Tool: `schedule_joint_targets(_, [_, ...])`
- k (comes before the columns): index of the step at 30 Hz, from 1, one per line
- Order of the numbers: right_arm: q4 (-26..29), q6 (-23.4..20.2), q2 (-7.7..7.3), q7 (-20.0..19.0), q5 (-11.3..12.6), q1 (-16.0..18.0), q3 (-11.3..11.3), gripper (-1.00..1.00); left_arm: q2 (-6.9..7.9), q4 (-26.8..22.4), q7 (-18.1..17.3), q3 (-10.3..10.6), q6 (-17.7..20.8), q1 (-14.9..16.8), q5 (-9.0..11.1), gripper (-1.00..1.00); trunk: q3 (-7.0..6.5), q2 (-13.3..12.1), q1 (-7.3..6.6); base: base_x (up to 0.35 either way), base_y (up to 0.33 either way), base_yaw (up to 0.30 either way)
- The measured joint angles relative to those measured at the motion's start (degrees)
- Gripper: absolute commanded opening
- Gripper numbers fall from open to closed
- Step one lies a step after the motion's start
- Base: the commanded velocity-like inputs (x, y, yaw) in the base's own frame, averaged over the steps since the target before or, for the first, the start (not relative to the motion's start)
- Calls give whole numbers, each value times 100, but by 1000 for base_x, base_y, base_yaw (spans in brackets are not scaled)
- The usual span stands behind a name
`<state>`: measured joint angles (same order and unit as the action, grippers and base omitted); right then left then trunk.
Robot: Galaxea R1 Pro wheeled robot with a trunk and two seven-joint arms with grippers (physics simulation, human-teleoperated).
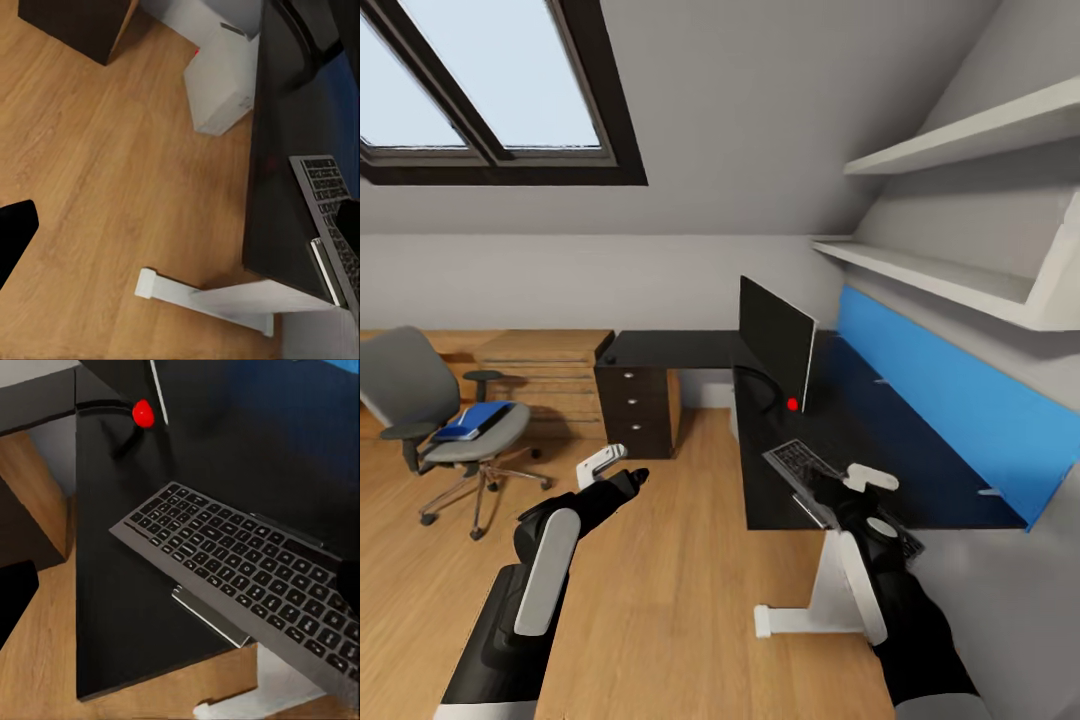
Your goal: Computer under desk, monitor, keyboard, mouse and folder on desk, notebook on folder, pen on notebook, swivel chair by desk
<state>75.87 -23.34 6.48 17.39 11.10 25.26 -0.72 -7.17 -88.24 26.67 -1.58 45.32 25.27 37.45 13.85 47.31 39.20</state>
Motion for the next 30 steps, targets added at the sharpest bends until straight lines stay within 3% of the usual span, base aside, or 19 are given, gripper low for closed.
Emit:
schedule_joint_targets(10, [-197, -18, -111, -407, 651, 0, -512, 100, 5, 0, -4, -4, 4, 0, 23, 100, 0, 0, 0, -307, -126, -269])
schedule_joint_targets(11, [-205, -33, -137, -509, 821, 0, -630, 100, 9, 0, -6, -6, 6, 0, 26, 100, 0, 0, -1, -82, -26, -187])
schedule_joint_targets(12, [-230, -49, -197, -705, 1204, 0, -852, 100, 14, -6, -1, -14, 9, 0, 31, 100, 0, 0, -3, -65, -21, -149])
schedule_joint_targets(15, [-265, -56, -302, -821, 1606, 1, -1031, 100, 16, -24, 5, -25, 10, -1, 33, 100, 0, 0, -3, -28, -9, -64])
schedule_joint_targets(16, [-285, -66, -389, -877, 2074, 1, -1125, 100, 17, -35, 10, -35, 15, -1, 34, 100, 17, 39, 18, -7, -2, -16])
schedule_joint_targets(18, [-290, -74, -407, -889, 2241, 1, -1147, 100, 17, -36, 14, -43, 17, -1, 35, 100, 53, 119, 62, -4, -1, -8])
schedule_joint_targets(23, [-337, -66, -431, -906, 2439, 1, -1179, 100, 5, -37, 18, -190, 23, -1, 34, 100, 144, 320, 172, -1, 0, -2])
schedule_joint_targets(30, [-382, -33, -439, -932, 2457, 1, -1205, 100, 1, -40, 18, -258, 27, -1, 41, 100, 269, 601, 326, 0, 0, 0])
